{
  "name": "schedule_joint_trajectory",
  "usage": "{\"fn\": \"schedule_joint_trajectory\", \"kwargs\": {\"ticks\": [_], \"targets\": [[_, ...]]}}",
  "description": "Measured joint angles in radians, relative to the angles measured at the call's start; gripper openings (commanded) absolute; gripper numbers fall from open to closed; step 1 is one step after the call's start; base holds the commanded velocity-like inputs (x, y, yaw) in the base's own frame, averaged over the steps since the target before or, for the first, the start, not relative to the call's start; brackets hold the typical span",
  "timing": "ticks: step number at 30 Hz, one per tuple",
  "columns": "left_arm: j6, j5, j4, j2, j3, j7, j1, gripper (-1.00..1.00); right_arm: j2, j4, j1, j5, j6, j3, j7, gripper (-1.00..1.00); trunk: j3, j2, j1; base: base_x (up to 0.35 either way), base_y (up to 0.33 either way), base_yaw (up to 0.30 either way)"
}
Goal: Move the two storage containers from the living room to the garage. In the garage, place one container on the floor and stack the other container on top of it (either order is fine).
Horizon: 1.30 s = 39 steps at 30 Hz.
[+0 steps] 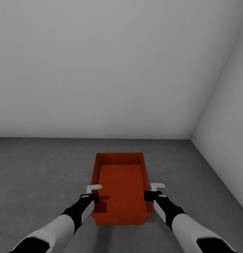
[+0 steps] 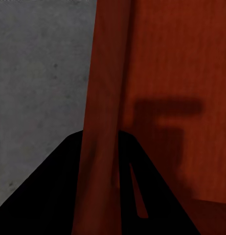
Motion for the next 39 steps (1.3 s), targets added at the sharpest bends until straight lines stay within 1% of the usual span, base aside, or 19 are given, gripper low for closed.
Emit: {"fn": "schedule_joint_trajectory", "kwargs": {"ticks": [25, 32, 33, 34, 35, 36, 37, 39], "targets": [[0.0, 0.0, -0.001, 0.0, 0.0, 0.0, 0.0, -1.0, 0.0, 0.0, 0.0, 0.0, -0.001, 0.0, 0.0, -1.0, 0.0, 0.0, 0.0, 0.0, 0.0, 0.0], [0.004, -0.006, -0.007, 0.001, 0.001, 0.0, 0.0, -1.0, 0.0, 0.0, 0.0, 0.001, -0.003, -0.003, 0.001, -1.0, 0.0, 0.0, 0.0, 0.0, 0.0, 0.0], [0.005, -0.006, -0.007, 0.001, 0.001, 0.0, 0.0, -1.0, 0.001, 0.0, 0.0, 0.001, -0.003, -0.004, 0.001, 1.0, 0.0, 0.0, 0.0, 0.0, 0.0, 0.0], [-0.001, 0.002, -0.008, 0.005, 0.028, -0.001, 0.001, 1.0, -0.003, 0.0, 0.0, -0.003, -0.003, -0.024, 0.01, 1.0, 0.0, 0.0, 0.0, 0.0, 0.0, 0.0], [-0.01, -0.014, -0.01, 0.023, 0.066, -0.005, -0.001, 1.0, -0.003, 0.002, 0.0, -0.006, -0.003, -0.024, 0.011, 1.0, 0.0, 0.0, 0.0, 0.0, 0.0, 0.0], [-0.005, -0.021, -0.008, 0.042, 0.07, -0.002, -0.001, 1.0, -0.004, 0.002, 0.0, -0.004, -0.003, -0.025, 0.009, 1.0, 0.0, 0.0, 0.0, 0.0, 0.0, 0.0], [-0.002, -0.031, -0.009, 0.044, 0.072, 0.001, -0.001, 1.0, -0.005, 0.002, 0.0, 0.004, -0.003, -0.028, 0.005, 1.0, 0.0, 0.0, 0.0, 0.0, 0.0, 0.0], [-0.005, -0.031, -0.009, 0.044, 0.072, 0.001, -0.001, 1.0, -0.005, 0.002, 0.0, 0.004, -0.002, -0.028, 0.005, 1.0, 0.0, 0.0, 0.0, 0.0, 0.0, 0.0]]}}
